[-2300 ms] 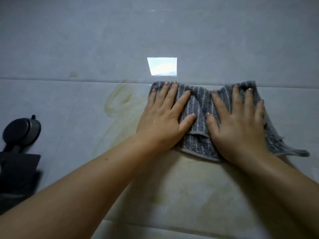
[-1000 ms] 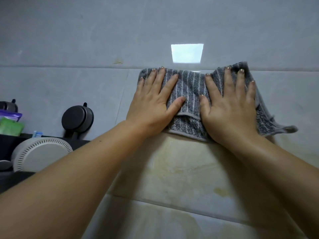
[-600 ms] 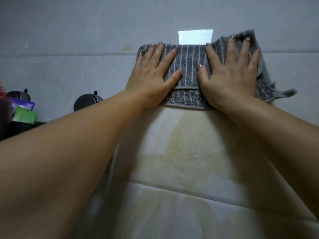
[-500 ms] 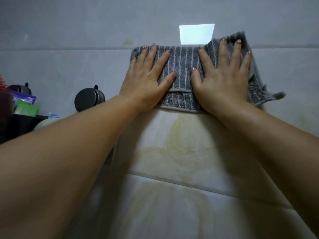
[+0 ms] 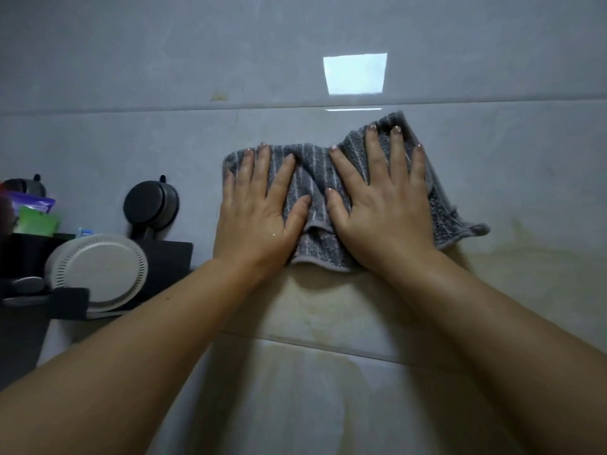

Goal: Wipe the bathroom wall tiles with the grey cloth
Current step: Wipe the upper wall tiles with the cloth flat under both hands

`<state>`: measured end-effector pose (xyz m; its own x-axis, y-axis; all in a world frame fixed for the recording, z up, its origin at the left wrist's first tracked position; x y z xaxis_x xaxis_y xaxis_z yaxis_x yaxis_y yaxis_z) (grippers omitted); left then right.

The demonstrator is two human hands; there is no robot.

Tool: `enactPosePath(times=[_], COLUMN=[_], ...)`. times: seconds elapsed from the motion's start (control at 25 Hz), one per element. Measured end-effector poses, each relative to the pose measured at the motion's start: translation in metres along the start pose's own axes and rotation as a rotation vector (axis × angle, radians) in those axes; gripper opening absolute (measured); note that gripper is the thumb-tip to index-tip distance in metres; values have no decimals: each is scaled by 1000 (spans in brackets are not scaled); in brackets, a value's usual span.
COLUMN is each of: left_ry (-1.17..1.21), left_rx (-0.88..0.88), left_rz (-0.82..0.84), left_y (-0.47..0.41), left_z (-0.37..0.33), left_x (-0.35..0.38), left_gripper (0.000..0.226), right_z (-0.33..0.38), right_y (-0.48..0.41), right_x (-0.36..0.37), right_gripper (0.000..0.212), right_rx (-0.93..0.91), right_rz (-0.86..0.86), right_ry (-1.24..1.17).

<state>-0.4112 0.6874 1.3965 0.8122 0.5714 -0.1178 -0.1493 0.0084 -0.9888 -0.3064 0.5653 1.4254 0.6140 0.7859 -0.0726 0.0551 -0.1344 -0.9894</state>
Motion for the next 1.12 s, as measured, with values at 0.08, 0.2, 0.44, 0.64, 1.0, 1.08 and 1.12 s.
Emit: enactPosePath(times=[0.08,0.2,0.44,0.64,1.0,1.08,1.12], left_ry=[-10,4,19,47,43,42,48], left_rx=[-4,6,43,119,197,208,210], left_rz=[-9,-20,-30,-49,-50,-47,-47], left_y=[-3,-6,-18,-31,-53,-55,-55], left_z=[-4,-23,-70,-138,-251,-266,-272], left_x=[0,2,6,15,29,31,32], left_gripper=[72,72,67,69,70,70,70], right_z=[-15,-37,-86,-159,-272,-287,-292], right_y=[1,6,11,20,40,44,46], right_x=[-2,-5,-15,-26,-44,-46,-47], right_gripper=[60,59,60,60,60,60,60], right_rx=[20,49,70,123,207,219,218], right_rz=[-6,-16,-24,-3,5,11,8], right_ry=[-12,-14,-10,8,12,15,17])
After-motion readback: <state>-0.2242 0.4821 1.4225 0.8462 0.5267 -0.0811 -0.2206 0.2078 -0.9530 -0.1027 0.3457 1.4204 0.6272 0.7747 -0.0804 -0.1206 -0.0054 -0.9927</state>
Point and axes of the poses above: each hand's wrist, its own y-axis away from the middle knuckle, its own x-axis out of the palm, z = x × y, the point moved 7 cm from there along -y, towards the middle knuckle, and after that the axes turned 7 degrees about x, right-handed, at the moved point
